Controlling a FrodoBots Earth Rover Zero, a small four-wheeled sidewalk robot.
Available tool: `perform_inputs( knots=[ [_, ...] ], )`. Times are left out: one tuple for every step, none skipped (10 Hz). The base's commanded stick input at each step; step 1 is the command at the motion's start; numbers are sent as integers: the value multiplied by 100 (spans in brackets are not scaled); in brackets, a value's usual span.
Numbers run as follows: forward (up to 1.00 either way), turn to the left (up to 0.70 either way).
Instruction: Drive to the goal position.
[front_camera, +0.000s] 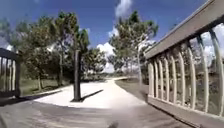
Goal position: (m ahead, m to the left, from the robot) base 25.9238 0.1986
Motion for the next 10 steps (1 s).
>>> perform_inputs(
  knots=[
    [70, 0],
    [70, 0],
    [70, 0],
    [70, 0],
    [70, 0],
    [70, 0],
    [70, 0],
    [70, 0],
    [70, 5],
    [70, 10]
  ],
)
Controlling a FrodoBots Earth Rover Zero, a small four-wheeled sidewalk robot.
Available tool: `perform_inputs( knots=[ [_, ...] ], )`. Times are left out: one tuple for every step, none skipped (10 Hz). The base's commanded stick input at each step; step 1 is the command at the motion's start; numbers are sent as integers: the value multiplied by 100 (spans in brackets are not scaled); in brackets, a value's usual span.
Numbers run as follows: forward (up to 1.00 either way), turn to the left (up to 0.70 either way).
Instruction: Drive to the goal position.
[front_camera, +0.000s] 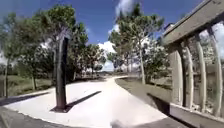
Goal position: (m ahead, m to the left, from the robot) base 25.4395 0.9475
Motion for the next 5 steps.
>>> perform_inputs(
  knots=[
    [70, 14],
    [70, 14],
    [70, 13],
    [70, 2],
    [70, 0]
  ],
)
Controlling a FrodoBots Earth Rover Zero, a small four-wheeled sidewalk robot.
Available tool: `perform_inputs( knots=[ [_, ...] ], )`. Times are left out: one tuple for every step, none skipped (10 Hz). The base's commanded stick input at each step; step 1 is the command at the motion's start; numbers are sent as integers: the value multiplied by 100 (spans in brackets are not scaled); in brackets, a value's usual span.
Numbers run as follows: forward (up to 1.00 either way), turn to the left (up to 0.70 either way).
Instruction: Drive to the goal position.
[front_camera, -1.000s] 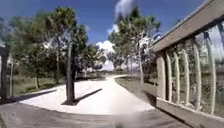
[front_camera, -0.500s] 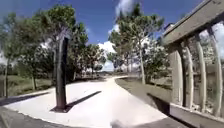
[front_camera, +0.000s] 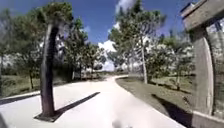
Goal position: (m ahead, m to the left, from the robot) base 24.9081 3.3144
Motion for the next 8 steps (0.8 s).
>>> perform_inputs(
  knots=[
    [70, 0],
    [70, 0],
    [70, 4],
    [70, 14],
    [70, 14],
    [70, 5],
    [70, 0],
    [70, 0]
  ],
)
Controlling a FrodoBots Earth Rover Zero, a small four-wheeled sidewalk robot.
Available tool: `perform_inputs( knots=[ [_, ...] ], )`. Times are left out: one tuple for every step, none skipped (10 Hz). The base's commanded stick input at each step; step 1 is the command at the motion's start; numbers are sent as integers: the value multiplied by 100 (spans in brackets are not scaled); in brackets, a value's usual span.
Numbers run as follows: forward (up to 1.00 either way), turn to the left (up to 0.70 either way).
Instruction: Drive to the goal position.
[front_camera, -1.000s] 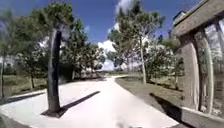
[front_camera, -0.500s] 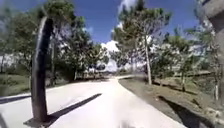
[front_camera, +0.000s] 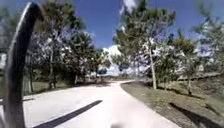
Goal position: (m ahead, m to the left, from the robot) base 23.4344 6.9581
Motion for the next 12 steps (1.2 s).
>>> perform_inputs(
  knots=[
    [70, 0],
    [70, 0],
    [70, 0],
    [70, 0],
    [70, 0],
    [70, 0],
    [70, 0],
    [70, 0],
    [70, 0],
    [70, 0],
    [70, 0],
    [70, 0]
  ],
)
